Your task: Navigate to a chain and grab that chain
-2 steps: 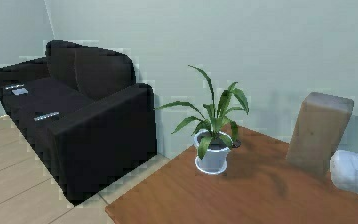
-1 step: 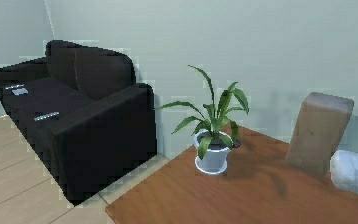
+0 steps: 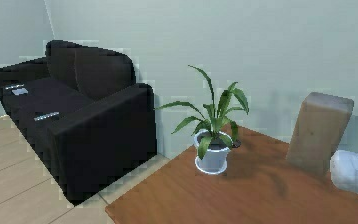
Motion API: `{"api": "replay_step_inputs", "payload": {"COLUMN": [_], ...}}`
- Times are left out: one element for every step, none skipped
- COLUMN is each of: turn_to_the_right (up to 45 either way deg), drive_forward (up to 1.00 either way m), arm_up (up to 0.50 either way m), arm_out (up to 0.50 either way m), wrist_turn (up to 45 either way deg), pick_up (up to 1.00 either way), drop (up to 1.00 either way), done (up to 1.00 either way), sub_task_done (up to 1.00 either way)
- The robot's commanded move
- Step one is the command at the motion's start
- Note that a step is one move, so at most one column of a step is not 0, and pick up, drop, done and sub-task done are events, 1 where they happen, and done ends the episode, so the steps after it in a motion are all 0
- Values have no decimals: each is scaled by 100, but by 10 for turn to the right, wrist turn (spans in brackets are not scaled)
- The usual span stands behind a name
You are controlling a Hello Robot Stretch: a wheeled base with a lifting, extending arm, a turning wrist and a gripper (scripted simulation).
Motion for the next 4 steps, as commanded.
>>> {"api": "replay_step_inputs", "payload": {"turn_to_the_right": [0,0,0,0], "drive_forward": [0,0,0,0], "arm_up": [0,-30,0,10], "arm_out": [0,0,0,0], "wrist_turn": [180,0,0,0], "pick_up": [0,0,100,0], "drop": [0,0,0,0], "done": [0,0,0,0], "sub_task_done": [0,0,0,0]}}
